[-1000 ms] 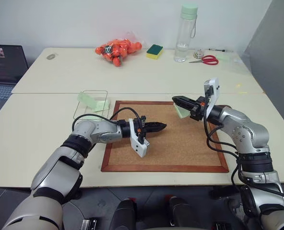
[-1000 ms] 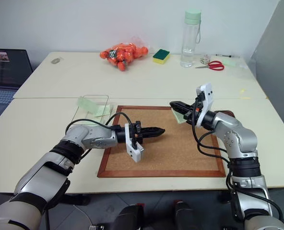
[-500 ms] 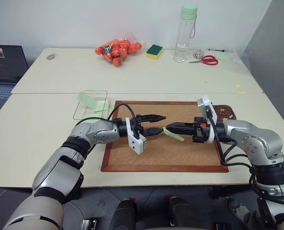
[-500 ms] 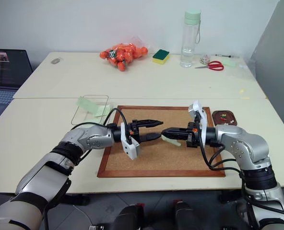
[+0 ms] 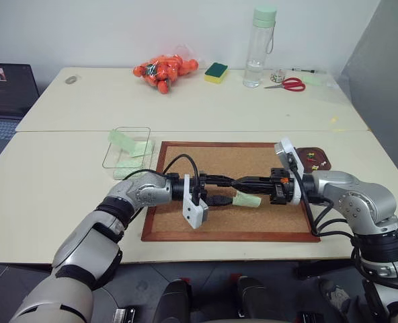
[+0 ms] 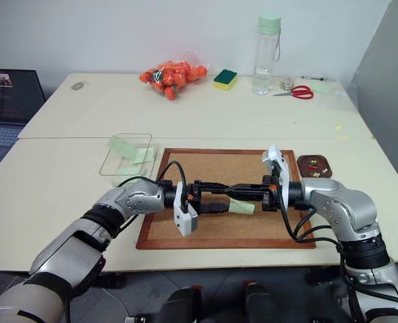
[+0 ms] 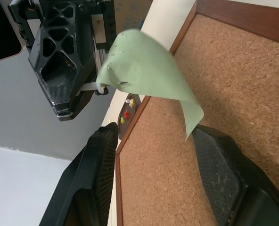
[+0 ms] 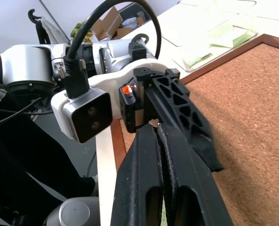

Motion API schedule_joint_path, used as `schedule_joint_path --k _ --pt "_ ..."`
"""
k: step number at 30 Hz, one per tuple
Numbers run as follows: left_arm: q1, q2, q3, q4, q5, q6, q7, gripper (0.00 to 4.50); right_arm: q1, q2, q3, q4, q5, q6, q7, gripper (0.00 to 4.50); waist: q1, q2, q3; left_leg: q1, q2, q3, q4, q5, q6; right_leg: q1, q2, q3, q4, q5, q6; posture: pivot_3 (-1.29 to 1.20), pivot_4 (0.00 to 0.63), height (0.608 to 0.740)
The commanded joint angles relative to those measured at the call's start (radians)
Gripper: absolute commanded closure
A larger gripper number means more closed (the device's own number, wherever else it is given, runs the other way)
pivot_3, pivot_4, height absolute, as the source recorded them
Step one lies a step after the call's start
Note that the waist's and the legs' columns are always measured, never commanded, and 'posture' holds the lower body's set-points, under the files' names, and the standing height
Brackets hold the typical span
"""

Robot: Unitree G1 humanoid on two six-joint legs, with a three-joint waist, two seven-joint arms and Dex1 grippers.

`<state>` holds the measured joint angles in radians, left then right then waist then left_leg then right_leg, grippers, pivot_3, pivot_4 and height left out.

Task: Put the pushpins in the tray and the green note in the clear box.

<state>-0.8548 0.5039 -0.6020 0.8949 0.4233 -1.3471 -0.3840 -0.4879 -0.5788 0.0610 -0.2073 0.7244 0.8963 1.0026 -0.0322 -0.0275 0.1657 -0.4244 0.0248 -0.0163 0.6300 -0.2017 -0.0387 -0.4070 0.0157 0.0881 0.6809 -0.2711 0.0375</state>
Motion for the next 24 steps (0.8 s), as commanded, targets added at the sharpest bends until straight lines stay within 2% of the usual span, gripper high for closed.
schedule_joint_path --k 1,9,24 --pt "0.009 0.000 0.021 -0.016 -0.054 0.019 -0.035 1.89 -0.009 -0.033 -0.013 -0.008 0.002 -0.017 0.033 4.50 0.000 0.000 0.000 0.000 0.000 0.000 0.000 0.000 0.000 0.000 0.000 0.000 0.000 0.000 0.000 0.00 0.150 0.740" --pt "0.034 0.006 0.048 -0.016 -0.131 0.064 -0.109 1.89 0.011 -0.096 0.005 -0.039 0.021 0.009 0.088 4.50 0.000 0.000 0.000 0.000 0.000 0.000 0.000 0.000 0.000 0.000 0.000 0.000 0.000 0.000 0.000 0.00 0.150 0.740" --pt "0.091 -0.018 0.047 -0.179 -0.208 0.118 -0.213 1.89 -0.012 -0.036 0.036 -0.014 -0.014 -0.023 0.064 4.50 -0.001 0.000 0.000 0.000 0.000 -0.001 0.001 0.000 0.000 0.000 0.000 0.000 0.000 0.000 0.000 0.00 0.150 0.740"
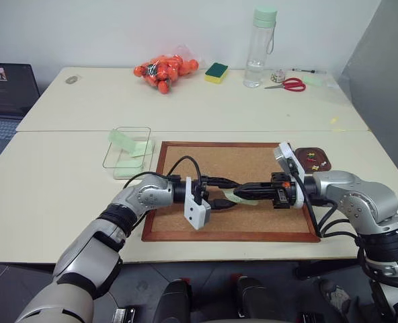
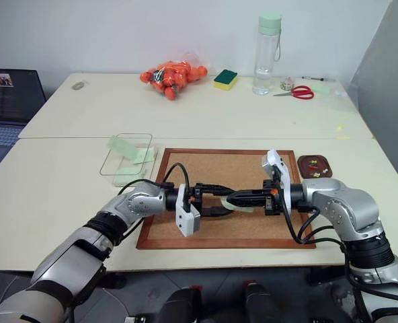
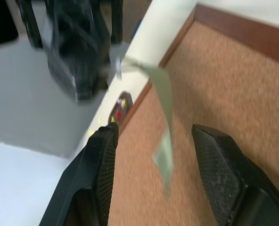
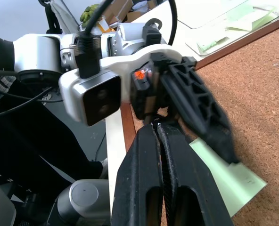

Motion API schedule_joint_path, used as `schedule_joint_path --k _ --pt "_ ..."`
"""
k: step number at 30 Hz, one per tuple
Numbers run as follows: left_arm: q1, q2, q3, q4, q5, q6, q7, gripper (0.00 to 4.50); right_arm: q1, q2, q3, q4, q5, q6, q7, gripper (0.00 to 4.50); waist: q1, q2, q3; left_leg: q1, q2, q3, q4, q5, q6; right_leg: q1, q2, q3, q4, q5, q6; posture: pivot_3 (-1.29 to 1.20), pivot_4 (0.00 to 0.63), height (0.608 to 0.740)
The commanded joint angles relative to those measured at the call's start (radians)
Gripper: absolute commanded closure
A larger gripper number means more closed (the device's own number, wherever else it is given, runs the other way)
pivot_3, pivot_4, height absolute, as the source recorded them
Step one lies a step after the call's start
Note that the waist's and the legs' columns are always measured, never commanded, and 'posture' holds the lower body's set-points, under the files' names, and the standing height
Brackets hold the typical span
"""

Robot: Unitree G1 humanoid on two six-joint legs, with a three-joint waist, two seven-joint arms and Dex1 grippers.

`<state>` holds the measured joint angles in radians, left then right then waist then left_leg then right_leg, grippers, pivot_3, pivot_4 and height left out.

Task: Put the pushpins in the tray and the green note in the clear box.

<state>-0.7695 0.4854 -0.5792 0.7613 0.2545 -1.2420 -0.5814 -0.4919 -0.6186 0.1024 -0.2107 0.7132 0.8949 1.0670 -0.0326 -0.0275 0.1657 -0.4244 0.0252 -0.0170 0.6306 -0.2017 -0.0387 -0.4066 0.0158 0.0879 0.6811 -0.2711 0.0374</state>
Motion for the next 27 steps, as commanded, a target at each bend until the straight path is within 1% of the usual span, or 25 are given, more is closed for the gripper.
schedule_joint_path --k 1,3,5,7,8,15,17,23,27 --pt "0.008 0.001 0.025 -0.051 -0.043 0.017 -0.021 1.89 -0.008 0.004 -0.005 -0.009 -0.005 -0.023 -0.001 4.50 0.000 0.000 0.000 0.000 0.000 0.000 0.000 0.000 0.000 0.000 0.000 0.000 0.000 0.000 0.000 0.00 0.150 0.740" --pt "0.012 0.004 0.022 -0.058 -0.047 0.020 -0.034 1.89 -0.009 0.005 -0.006 -0.007 -0.008 -0.026 -0.001 4.50 0.000 0.000 0.000 0.000 0.000 0.000 0.000 0.000 0.000 0.000 0.000 0.000 0.000 0.000 0.000 0.00 0.150 0.740" --pt "0.016 0.009 0.023 -0.050 -0.050 0.015 -0.044 2.25 -0.010 0.004 -0.010 -0.002 -0.011 -0.029 -0.001 4.50 0.000 0.000 0.000 0.000 0.000 0.000 0.000 0.000 0.000 0.000 0.000 0.000 0.000 0.000 0.000 0.00 0.150 0.740" --pt "0.018 0.010 0.027 -0.043 -0.052 0.013 -0.050 2.50 -0.012 0.002 -0.014 0.003 -0.013 -0.029 0.002 4.50 0.000 0.000 0.000 0.000 0.000 0.000 0.000 0.000 0.000 0.000 0.000 0.000 0.000 0.000 0.000 0.00 0.150 0.740" --pt "0.019 0.010 0.029 -0.041 -0.052 0.013 -0.052 2.78 -0.013 0.001 -0.015 0.004 -0.013 -0.029 0.003 4.50 0.000 0.000 0.000 0.000 0.000 0.000 0.000 0.000 0.000 0.000 0.000 0.000 0.000 0.000 0.000 0.00 0.150 0.740" --pt "0.016 -0.004 0.045 -0.038 -0.031 0.016 -0.046 4.18 -0.015 0.000 -0.018 0.007 -0.016 -0.027 0.004 4.50 0.000 0.000 0.000 0.000 0.000 0.000 0.000 0.000 0.000 0.000 0.000 0.000 0.000 0.000 0.000 0.00 0.150 0.740" --pt "0.014 -0.009 0.051 -0.036 -0.027 0.017 -0.046 4.44 -0.015 0.003 -0.016 0.008 -0.017 -0.028 0.002 4.50 0.000 0.000 0.000 0.000 0.000 0.000 0.000 0.000 0.000 0.000 0.000 0.000 0.000 0.000 0.000 0.00 0.150 0.740" --pt "0.018 -0.011 0.057 -0.042 -0.019 0.019 -0.046 4.44 -0.013 0.007 -0.016 0.006 -0.019 -0.031 -0.003 4.50 0.000 0.000 0.000 0.000 0.000 0.000 0.000 0.000 0.000 0.000 0.000 0.000 0.000 0.000 0.000 0.00 0.150 0.740" --pt "0.018 -0.006 0.071 -0.042 0.024 0.029 -0.025 4.44 -0.027 0.013 -0.021 0.020 -0.027 -0.044 -0.009 4.50 0.000 0.000 0.000 0.000 0.000 0.000 0.000 0.000 0.000 0.000 0.000 0.000 0.000 0.000 0.000 0.00 0.150 0.740"
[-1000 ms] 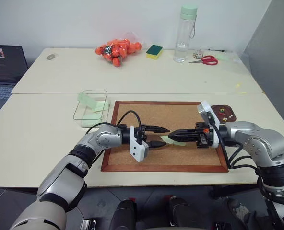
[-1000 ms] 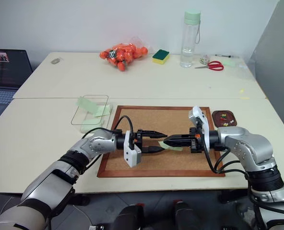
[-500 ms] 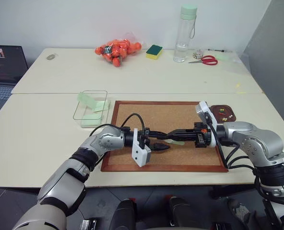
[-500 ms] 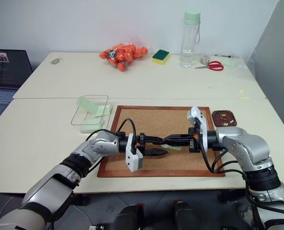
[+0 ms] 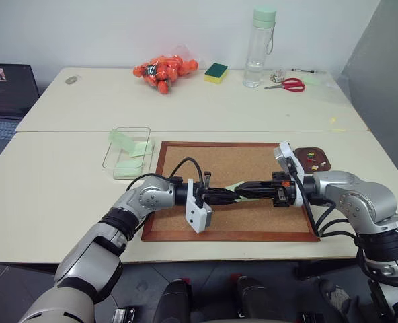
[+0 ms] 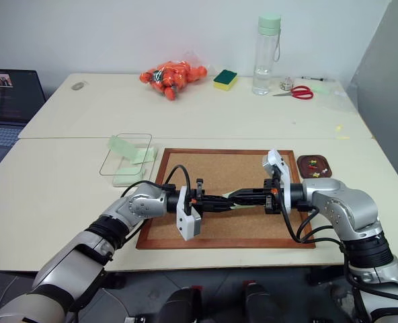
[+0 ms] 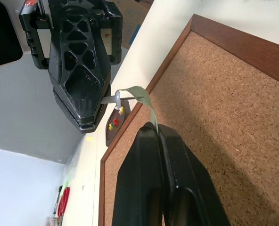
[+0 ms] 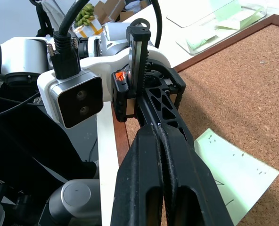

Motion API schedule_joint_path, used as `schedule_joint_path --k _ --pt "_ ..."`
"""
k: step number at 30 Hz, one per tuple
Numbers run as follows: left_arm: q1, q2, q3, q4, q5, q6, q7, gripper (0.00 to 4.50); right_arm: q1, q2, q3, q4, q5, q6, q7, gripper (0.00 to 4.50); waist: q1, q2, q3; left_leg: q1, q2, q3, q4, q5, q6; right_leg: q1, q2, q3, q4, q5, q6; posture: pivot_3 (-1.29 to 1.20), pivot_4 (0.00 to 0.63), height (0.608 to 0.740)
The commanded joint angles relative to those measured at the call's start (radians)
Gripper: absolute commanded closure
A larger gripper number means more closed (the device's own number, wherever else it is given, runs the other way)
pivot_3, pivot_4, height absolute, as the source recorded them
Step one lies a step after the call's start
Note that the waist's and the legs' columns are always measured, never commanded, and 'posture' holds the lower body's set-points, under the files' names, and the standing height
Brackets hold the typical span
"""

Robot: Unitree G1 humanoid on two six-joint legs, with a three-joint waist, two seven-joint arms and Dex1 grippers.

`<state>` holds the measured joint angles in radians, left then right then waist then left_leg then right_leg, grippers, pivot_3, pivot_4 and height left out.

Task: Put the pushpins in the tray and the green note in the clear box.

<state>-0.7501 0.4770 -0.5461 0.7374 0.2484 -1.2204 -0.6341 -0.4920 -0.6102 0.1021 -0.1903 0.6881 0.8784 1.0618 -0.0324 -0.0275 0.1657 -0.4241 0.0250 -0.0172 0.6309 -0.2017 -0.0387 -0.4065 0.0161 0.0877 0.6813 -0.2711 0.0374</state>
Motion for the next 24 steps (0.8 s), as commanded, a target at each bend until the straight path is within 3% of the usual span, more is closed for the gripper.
schedule_joint_path --k 1,9,16,21,24 --pt "-0.003 0.005 0.039 -0.017 0.047 0.005 0.032 4.44 -0.032 0.006 -0.023 0.006 -0.005 -0.032 -0.006 4.50 0.000 0.000 0.000 0.000 0.000 0.000 0.000 0.000 0.000 0.000 0.000 0.000 0.000 0.000 0.000 0.00 0.150 0.740" --pt "-0.023 0.021 0.062 -0.006 0.205 -0.031 0.124 4.44 -0.074 0.006 -0.028 0.052 -0.015 -0.058 -0.006 4.50 0.001 0.000 0.000 0.000 0.000 0.000 0.000 0.000 0.000 0.000 0.000 0.000 0.000 0.000 0.000 0.00 0.150 0.740" --pt "-0.038 0.024 0.074 0.011 0.252 -0.018 0.194 4.44 -0.074 0.011 -0.036 0.065 -0.018 -0.077 -0.025 4.50 0.000 0.000 0.000 0.000 0.000 0.000 0.000 0.000 0.000 0.000 0.000 0.000 0.000 0.000 0.000 0.00 0.150 0.740" --pt "-0.014 0.032 0.087 -0.016 0.207 0.028 0.195 4.44 -0.060 0.067 -0.110 0.083 -0.069 -0.167 -0.166 4.50 0.000 0.000 0.000 0.000 0.000 0.000 0.000 0.000 0.000 0.000 0.000 0.000 0.000 0.000 0.000 0.00 0.150 0.740" --pt "0.054 0.022 0.098 -0.128 0.005 0.198 0.085 4.44 -0.058 0.115 -0.185 0.130 -0.157 -0.274 -0.338 4.50 0.000 0.000 0.000 0.000 0.001 0.000 0.000 0.000 0.000 0.000 0.000 0.000 0.000 0.000 0.000 0.00 0.150 0.740"
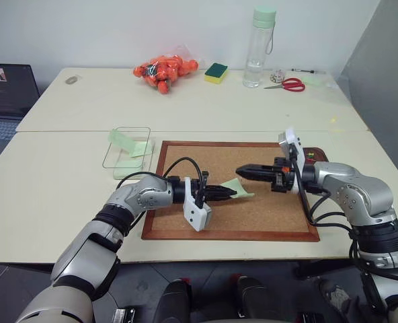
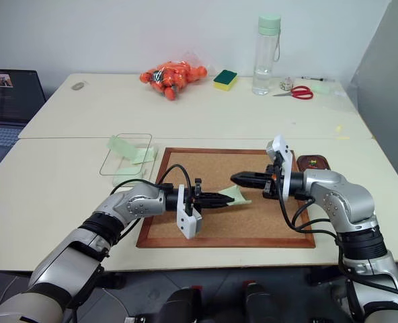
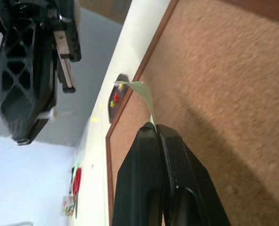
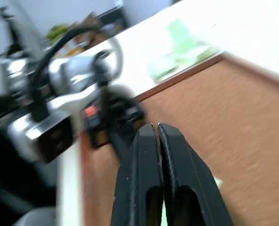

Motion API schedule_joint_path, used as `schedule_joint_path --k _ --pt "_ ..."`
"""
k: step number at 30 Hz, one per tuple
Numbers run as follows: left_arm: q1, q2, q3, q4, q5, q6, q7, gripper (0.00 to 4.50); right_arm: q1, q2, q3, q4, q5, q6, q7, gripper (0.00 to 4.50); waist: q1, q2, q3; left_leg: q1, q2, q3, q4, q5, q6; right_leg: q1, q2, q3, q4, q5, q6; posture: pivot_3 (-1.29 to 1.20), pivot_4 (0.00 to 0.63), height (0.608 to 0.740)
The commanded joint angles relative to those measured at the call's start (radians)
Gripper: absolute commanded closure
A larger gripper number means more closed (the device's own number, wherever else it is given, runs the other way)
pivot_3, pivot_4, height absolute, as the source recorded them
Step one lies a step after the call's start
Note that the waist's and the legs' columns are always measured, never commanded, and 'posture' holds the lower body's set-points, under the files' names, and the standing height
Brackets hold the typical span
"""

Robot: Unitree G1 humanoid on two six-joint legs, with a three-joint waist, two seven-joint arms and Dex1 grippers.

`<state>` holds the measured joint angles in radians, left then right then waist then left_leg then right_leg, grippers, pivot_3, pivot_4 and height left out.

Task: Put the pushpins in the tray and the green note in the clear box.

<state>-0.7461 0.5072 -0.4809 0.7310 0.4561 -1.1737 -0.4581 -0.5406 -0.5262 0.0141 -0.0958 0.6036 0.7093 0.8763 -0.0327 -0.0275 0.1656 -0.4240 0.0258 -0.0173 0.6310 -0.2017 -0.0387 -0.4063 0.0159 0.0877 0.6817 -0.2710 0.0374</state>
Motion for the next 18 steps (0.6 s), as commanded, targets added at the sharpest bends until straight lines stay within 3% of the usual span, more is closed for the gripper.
schedule_joint_path --k 1,5,9,14,18 --pt "0.076 -0.022 0.042 -0.178 -0.294 0.250 -0.139 4.44 -0.016 0.044 -0.119 0.059 -0.098 -0.132 -0.206 4.50 0.000 0.000 0.000 0.000 0.000 0.000 0.000 0.000 0.000 0.000 0.000 0.000 0.000 0.000 0.000 0.00 0.150 0.740" --pt "0.181 -0.062 0.064 -0.477 -0.618 0.720 -0.298 4.44 -0.050 0.057 -0.172 0.194 -0.240 -0.253 -0.405 4.50 0.001 0.000 0.000 0.000 0.001 0.000 0.000 0.000 0.000 0.000 -0.001 0.000 0.000 0.000 0.000 0.00 0.150 0.740" --pt "0.227 -0.082 0.079 -0.695 -0.778 1.061 -0.338 4.44 -0.087 0.031 -0.198 0.381 -0.382 -0.380 -0.576 4.50 -0.001 0.000 0.000 0.000 0.001 0.000 0.000 0.000 0.000 0.000 -0.001 0.000 0.000 0.000 0.000 0.00 0.150 0.740" --pt "0.244 -0.114 0.109 -0.797 -0.807 1.267 -0.300 4.44 -0.135 0.036 -0.218 0.563 -0.423 -0.444 -0.643 4.50 -0.004 0.001 0.000 0.002 -0.001 0.002 -0.001 0.000 0.000 0.001 0.000 0.002 0.000 0.000 0.000 0.00 0.150 0.740" --pt "0.263 -0.121 0.113 -0.822 -0.758 1.320 -0.291 4.44 -0.172 0.043 -0.236 0.659 -0.420 -0.439 -0.662 4.50 -0.018 0.001 0.000 0.005 -0.001 0.003 -0.001 0.000 0.000 0.002 0.001 0.004 0.000 0.000 -0.001 0.00 0.150 0.740"
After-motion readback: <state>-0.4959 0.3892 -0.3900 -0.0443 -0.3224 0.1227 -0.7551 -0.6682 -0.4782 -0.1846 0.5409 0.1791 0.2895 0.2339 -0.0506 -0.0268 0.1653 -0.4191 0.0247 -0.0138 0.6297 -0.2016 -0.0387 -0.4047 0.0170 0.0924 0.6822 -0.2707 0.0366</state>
